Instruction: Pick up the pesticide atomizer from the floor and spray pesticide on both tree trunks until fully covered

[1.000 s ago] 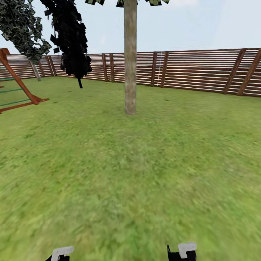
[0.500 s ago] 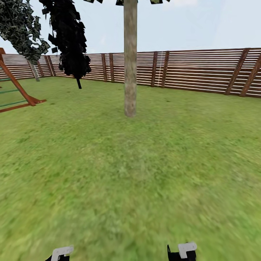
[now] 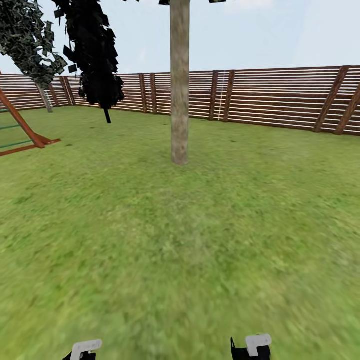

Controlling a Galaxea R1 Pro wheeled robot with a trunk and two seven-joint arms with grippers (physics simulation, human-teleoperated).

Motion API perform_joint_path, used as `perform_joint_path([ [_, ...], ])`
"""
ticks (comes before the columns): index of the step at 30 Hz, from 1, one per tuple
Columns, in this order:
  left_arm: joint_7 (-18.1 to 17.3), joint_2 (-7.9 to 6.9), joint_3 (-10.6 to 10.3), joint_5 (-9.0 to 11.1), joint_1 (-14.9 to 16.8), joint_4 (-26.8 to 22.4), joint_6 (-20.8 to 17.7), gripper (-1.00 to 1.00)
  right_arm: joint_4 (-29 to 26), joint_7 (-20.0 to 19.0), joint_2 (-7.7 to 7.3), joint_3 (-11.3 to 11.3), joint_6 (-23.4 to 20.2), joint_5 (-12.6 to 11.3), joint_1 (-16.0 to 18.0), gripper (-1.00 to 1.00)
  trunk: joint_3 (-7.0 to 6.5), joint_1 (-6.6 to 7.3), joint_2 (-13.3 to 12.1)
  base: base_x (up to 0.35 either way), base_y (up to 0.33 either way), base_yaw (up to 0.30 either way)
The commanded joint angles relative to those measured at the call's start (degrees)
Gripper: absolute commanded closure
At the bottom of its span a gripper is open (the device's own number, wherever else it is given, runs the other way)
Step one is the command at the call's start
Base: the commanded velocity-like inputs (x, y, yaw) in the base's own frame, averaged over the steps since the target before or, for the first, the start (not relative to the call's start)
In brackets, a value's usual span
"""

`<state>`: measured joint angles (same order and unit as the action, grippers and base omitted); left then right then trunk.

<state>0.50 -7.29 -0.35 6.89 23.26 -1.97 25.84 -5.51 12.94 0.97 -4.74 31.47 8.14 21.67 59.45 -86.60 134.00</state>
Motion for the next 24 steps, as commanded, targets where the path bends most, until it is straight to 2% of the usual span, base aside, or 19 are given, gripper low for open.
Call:
perform_joint_path([
  [1,-0.04,0.00,-0.09,0.32,0.03,0.04,0.17,1.00,0.06,0.60,0.00,-0.44,0.00,0.30,0.04,-1.00,0.05,-0.02,0.02,0.339,0.000,0.000],
  [24,-0.02,0.00,-0.09,0.32,0.03,0.04,0.17,1.00,0.06,0.60,0.00,-0.44,0.00,0.30,0.04,-1.00,0.05,-0.02,0.02,0.339,0.000,0.000],
])
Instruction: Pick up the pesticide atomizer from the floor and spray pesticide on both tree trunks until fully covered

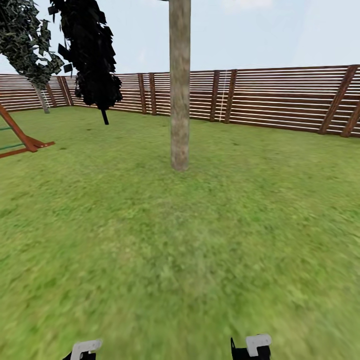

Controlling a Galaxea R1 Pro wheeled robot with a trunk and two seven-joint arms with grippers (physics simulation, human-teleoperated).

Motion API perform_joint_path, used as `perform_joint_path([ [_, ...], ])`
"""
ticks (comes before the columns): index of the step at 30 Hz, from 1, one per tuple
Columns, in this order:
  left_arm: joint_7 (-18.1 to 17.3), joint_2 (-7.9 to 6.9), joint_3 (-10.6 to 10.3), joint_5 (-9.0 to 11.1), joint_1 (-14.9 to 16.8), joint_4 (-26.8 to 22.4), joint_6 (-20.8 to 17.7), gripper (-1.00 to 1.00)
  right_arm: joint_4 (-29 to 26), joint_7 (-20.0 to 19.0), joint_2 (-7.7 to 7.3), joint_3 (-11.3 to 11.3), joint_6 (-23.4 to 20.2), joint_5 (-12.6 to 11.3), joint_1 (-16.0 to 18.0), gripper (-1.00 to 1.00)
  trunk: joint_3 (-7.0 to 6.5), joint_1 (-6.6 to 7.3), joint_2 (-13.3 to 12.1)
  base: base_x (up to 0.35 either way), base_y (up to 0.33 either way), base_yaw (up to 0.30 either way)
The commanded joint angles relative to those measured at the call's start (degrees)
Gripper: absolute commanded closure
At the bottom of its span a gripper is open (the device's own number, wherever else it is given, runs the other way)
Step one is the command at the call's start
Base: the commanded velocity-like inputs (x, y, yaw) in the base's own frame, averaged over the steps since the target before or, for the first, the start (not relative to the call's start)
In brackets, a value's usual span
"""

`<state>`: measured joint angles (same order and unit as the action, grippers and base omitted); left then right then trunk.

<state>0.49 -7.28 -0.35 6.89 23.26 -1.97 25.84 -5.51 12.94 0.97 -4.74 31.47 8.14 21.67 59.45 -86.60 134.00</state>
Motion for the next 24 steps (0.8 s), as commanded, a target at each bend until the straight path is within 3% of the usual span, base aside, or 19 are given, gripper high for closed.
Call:
perform_joint_path([
  [1,-0.02,0.01,-0.09,0.32,0.03,0.04,0.17,1.00,0.06,0.60,0.00,-0.44,0.00,0.30,0.02,-1.00,0.05,-0.02,0.02,0.339,0.000,0.000],
  [24,0.03,-0.01,-0.09,0.32,0.03,0.04,0.17,1.00,0.06,0.60,0.00,-0.44,0.00,0.30,0.04,-1.00,0.05,-0.02,0.02,0.328,0.000,0.000],
])
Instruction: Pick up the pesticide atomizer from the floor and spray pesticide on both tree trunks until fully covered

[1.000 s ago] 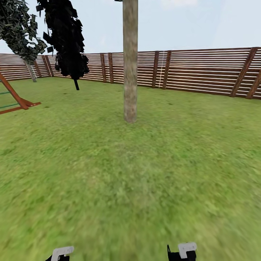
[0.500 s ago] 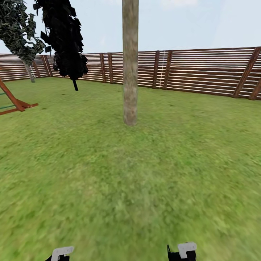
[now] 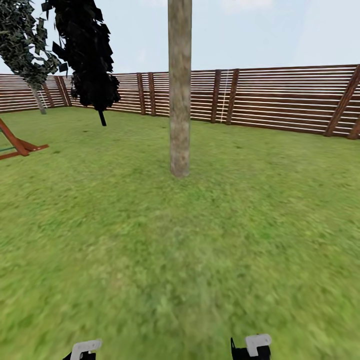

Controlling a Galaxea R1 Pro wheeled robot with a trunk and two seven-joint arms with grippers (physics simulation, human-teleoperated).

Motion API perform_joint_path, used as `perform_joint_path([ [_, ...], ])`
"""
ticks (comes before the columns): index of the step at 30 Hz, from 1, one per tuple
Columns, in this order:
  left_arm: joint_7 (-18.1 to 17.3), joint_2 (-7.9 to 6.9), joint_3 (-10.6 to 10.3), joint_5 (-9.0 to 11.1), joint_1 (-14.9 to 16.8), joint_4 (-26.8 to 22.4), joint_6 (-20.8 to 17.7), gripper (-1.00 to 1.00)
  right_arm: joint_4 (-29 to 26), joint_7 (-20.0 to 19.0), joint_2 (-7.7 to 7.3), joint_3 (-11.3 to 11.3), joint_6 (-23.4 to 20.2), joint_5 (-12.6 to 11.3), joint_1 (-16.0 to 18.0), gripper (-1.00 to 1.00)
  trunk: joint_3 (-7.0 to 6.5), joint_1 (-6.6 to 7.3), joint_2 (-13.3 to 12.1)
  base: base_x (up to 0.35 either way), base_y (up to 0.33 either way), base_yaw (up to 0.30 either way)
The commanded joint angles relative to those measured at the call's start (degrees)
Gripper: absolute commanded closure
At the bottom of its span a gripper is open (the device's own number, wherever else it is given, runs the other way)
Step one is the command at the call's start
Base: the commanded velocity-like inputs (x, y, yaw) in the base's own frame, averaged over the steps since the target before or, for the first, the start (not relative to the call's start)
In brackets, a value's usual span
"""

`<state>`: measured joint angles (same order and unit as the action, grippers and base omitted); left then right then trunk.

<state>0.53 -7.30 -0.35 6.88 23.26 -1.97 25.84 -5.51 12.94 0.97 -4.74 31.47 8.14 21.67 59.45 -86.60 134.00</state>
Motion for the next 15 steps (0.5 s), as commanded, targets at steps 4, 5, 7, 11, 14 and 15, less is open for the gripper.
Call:
perform_joint_path([
  [4,-0.01,0.00,-0.09,0.32,0.03,0.04,0.17,1.00,0.06,0.60,0.00,-0.44,0.00,0.30,0.04,-1.00,0.05,-0.02,0.02,0.339,0.000,0.000],
  [5,0.00,0.00,-0.09,0.32,0.03,0.04,0.17,1.00,0.06,0.60,-0.02,-0.44,0.00,0.30,0.04,-1.00,0.05,-0.02,0.02,0.339,0.000,0.000],
  [7,-0.01,0.00,-0.09,0.32,0.03,0.04,0.17,1.00,0.06,0.63,-0.06,-0.44,0.00,0.30,0.04,-1.00,0.05,-0.02,0.02,0.339,0.000,0.000],
  [11,0.00,0.00,-0.09,0.32,0.03,0.04,0.17,1.00,0.06,0.62,-0.09,-0.44,0.00,0.30,0.04,-1.00,0.05,-0.02,0.02,0.339,0.000,0.000],
  [14,-0.02,0.00,-0.09,0.32,0.03,0.04,0.17,1.00,0.06,0.67,-0.09,-0.44,0.00,0.30,0.04,-1.00,0.05,-0.02,0.02,0.339,0.000,0.000],
  [15,-0.01,0.00,-0.09,0.32,0.03,0.04,0.17,1.00,0.06,0.67,-0.09,-0.44,0.00,0.30,0.04,-1.00,0.05,-0.02,0.02,0.339,0.000,0.000],
])
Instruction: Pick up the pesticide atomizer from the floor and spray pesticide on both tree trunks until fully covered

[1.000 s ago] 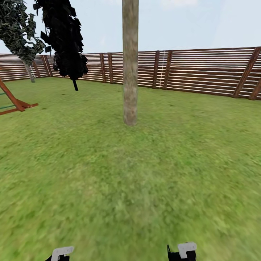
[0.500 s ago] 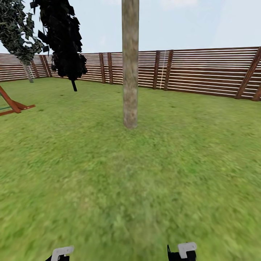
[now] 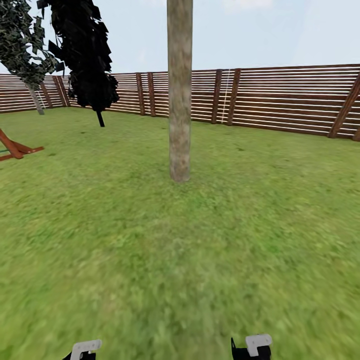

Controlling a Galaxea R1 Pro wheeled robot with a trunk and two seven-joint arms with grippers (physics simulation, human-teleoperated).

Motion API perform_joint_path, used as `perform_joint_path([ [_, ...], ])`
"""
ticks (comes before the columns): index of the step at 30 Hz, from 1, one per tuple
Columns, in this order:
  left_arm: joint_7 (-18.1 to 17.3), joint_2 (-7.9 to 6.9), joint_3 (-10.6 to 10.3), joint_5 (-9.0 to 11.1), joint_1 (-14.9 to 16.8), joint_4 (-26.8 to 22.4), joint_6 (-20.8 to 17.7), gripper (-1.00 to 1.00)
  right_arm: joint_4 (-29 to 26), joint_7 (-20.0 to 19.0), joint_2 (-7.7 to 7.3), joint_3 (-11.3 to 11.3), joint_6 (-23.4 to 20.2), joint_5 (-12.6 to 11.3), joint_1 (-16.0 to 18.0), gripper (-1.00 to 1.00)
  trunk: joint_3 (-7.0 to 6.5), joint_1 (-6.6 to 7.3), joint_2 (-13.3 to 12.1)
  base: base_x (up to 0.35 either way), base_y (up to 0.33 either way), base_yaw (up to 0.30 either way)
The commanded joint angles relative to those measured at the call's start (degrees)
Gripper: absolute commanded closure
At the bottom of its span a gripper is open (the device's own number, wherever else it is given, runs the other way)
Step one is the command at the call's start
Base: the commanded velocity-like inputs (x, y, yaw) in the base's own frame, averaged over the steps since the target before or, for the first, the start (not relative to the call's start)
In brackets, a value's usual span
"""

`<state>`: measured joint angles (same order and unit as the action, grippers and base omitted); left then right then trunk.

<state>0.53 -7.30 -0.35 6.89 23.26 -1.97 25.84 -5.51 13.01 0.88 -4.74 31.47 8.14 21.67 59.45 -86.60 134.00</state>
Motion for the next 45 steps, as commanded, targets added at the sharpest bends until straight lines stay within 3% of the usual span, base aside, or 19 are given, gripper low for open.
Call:
perform_joint_path([
  [1,-0.01,0.00,-0.09,0.32,0.03,0.04,0.17,1.00,0.06,0.60,0.00,-0.44,0.00,0.30,0.04,-1.00,0.05,-0.02,0.02,0.339,0.000,0.000],
  [45,0.00,0.00,-0.09,0.32,0.03,0.04,0.17,1.00,0.06,0.55,0.00,-0.44,0.00,0.30,0.04,-1.00,0.05,-0.02,0.02,0.339,0.000,0.000],
])
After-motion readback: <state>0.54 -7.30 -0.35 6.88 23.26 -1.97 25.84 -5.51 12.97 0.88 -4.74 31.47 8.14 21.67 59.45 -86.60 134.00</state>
